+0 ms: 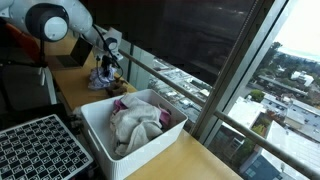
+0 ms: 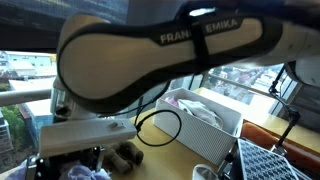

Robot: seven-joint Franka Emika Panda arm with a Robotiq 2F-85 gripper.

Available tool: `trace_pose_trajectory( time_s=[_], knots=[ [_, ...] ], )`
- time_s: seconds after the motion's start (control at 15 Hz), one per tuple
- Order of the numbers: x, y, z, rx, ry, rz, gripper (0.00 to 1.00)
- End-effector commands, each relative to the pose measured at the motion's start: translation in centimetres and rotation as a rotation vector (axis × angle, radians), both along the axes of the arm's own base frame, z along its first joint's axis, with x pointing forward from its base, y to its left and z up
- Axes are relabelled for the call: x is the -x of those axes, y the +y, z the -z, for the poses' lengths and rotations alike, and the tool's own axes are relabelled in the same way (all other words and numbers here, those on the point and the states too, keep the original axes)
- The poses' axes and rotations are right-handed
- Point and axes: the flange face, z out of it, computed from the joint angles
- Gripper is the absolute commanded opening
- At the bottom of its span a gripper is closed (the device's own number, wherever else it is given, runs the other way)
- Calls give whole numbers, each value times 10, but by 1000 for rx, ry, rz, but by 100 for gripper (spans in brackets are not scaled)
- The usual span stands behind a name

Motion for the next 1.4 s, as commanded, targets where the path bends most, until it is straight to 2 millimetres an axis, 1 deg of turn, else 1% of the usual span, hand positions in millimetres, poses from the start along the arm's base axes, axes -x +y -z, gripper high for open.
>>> trace_pose_trajectory(
  time_s=[0.0, 0.2, 0.33, 0.4, 0.67, 0.8, 1.0, 1.2, 1.33],
  knots=[
    [-1, -20, -75, -12, -93, 58, 0],
    [-6, -49, -122, -29, -174, 143, 0],
    [-6, -72, -144, -27, -215, 201, 0],
    [-5, -86, -154, -22, -232, 237, 0],
    [5, -138, -178, -2, -274, 387, 0],
    [15, -165, -187, 6, -291, 464, 0],
    [36, -205, -201, 21, -324, 578, 0],
    [64, -249, -216, 48, -366, 690, 0],
    [87, -281, -224, 79, -391, 754, 0]
  ],
)
